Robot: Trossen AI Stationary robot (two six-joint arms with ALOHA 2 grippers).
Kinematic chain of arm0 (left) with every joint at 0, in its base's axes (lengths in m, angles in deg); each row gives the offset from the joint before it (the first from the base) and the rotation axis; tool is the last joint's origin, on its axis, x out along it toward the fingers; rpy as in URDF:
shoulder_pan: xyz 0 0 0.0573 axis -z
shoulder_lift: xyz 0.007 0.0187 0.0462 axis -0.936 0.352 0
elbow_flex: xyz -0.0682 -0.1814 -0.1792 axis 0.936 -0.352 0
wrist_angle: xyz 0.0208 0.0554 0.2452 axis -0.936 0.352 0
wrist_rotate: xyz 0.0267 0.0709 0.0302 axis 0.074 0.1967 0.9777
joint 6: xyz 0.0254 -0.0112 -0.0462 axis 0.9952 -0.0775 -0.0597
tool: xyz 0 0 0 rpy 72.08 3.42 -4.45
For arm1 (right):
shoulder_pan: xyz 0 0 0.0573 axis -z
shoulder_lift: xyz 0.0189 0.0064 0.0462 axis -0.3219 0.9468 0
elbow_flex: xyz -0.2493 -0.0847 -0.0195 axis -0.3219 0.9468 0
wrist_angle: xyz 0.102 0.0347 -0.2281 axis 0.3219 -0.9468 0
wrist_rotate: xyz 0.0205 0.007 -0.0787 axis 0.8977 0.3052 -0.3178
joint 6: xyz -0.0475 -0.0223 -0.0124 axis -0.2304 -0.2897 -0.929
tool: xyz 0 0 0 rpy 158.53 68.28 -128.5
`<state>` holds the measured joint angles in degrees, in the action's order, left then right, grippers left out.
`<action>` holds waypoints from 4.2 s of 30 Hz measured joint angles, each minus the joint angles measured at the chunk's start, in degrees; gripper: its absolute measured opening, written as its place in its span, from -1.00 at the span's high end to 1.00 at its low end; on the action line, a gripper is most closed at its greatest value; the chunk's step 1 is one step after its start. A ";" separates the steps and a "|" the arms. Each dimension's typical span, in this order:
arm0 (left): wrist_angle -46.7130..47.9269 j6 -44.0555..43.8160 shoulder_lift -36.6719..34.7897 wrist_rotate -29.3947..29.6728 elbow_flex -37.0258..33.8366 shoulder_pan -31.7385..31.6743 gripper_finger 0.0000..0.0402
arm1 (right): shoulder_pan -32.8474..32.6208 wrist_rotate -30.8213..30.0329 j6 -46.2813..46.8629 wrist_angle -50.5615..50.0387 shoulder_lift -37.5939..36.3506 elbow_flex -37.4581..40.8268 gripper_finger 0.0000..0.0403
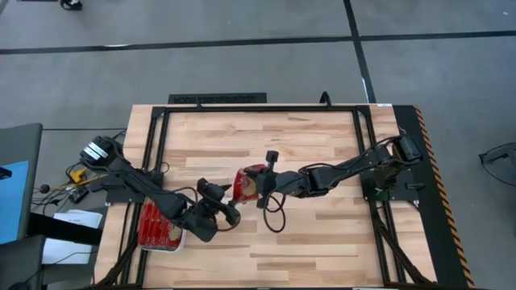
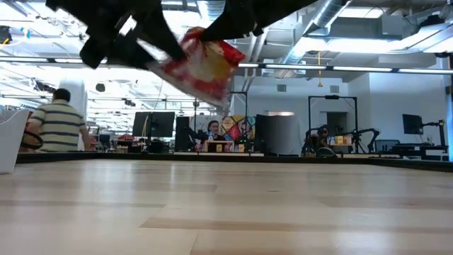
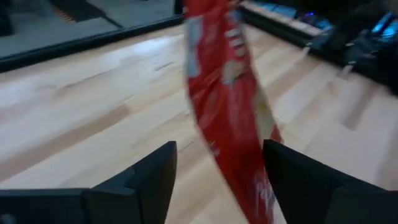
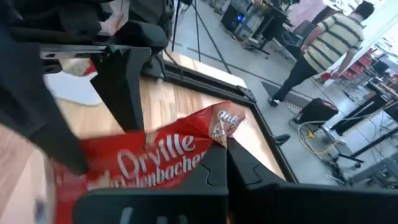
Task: Sort popcorn bags into baskets
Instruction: Put the red popcorn bag into the white bin
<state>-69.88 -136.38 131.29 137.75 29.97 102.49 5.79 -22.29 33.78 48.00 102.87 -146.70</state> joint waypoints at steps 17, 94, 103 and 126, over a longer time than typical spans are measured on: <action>0.45 9.08 -7.28 -6.48 0.04 -1.27 0.23 | 0.28 1.18 1.24 2.45 -0.02 0.00 0.96; 85.08 -55.87 4.74 -64.37 35.39 12.42 0.97 | 3.65 2.56 26.03 -15.89 -0.07 0.06 -0.27; 85.08 -57.42 4.72 -65.54 35.39 12.84 0.97 | 3.76 2.78 27.22 -10.94 0.00 3.99 -0.27; 85.02 -24.36 3.19 -42.81 45.46 3.88 0.96 | 3.67 3.87 27.58 -9.46 0.00 6.40 -0.27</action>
<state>15.14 -160.74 134.49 94.94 75.43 106.38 9.45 -18.41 61.35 38.54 102.87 -140.30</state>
